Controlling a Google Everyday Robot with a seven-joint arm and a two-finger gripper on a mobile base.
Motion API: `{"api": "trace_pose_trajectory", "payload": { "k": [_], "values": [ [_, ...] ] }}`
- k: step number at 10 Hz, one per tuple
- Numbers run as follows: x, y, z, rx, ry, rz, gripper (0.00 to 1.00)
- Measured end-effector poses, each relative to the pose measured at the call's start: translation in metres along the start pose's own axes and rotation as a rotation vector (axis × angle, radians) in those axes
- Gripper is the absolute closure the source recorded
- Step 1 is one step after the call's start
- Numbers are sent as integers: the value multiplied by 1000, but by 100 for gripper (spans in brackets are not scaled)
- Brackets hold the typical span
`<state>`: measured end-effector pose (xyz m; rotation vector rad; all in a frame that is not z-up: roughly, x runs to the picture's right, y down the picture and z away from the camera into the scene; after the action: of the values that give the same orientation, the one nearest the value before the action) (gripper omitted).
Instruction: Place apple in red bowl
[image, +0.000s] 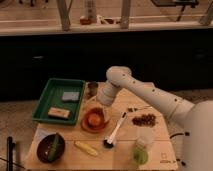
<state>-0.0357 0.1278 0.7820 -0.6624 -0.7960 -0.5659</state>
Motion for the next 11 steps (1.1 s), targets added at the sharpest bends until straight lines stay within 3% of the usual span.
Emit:
{"api": "trace_pose_trajectory", "payload": {
  "k": [11],
  "values": [
    [2, 12, -6, -29, -3, -14, 20]
  ]
}}
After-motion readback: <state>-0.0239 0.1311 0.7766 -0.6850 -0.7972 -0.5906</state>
